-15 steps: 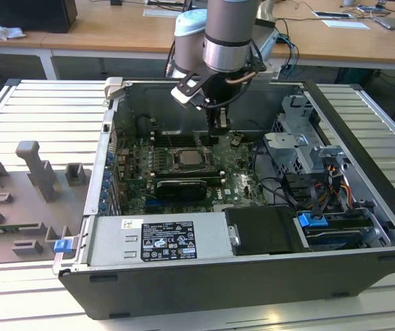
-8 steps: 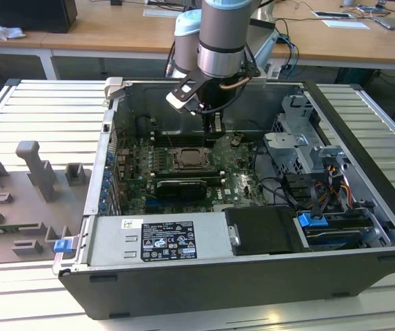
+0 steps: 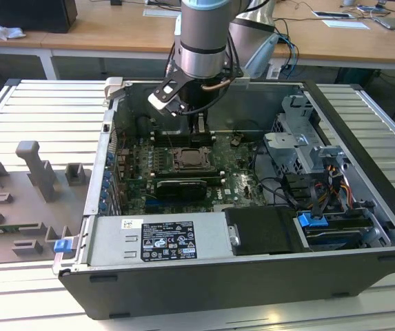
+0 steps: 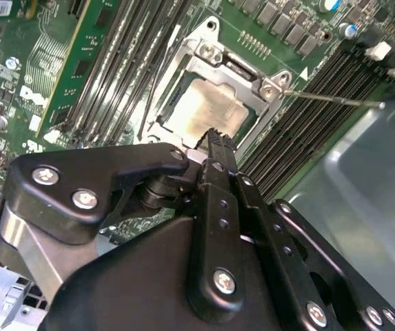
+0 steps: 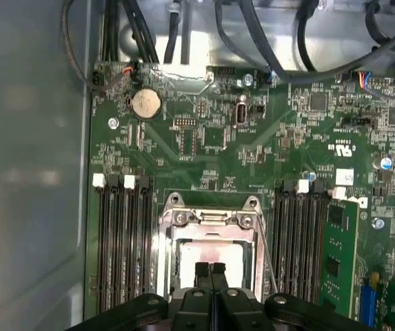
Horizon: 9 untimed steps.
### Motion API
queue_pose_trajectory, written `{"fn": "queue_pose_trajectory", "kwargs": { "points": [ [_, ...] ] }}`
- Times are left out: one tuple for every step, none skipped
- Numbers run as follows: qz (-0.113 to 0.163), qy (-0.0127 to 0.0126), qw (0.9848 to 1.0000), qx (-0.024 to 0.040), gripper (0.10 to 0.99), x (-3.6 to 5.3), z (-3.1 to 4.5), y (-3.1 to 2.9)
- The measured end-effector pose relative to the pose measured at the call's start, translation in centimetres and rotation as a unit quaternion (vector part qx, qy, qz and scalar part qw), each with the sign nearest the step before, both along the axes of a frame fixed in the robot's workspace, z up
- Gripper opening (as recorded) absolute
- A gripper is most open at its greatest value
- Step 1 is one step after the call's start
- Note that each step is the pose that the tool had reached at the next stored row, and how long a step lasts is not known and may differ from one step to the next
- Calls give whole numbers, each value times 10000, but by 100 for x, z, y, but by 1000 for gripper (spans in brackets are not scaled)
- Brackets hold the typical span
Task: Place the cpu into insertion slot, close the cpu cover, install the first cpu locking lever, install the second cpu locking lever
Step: 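Close the cpu cover, then install the first cpu locking lever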
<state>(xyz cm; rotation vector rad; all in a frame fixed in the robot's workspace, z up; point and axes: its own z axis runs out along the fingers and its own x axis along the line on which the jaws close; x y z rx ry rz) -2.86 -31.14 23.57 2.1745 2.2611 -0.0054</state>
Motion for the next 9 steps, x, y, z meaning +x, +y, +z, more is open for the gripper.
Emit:
{"fn": "queue_pose_trajectory", "kwargs": {
  "points": [
    [0, 0, 10000, 0, 106, -6, 0, 0],
    [0, 0, 10000, 0, 106, -13, -1, 0],
    [0, 0, 10000, 0, 106, -27, -2, 0],
    [0, 0, 10000, 0, 106, -38, -2, 0],
    [0, 0, 10000, 0, 106, -44, -3, 0],
    [0, 0, 10000, 0, 106, -45, -3, 0],
    [1, 0, 10000, 0, 106, -47, -3, 0],
    [0, 0, 10000, 0, 106, -52, -3, 0],
    [0, 0, 10000, 0, 106, -53, -1, -1]
  ]
}}
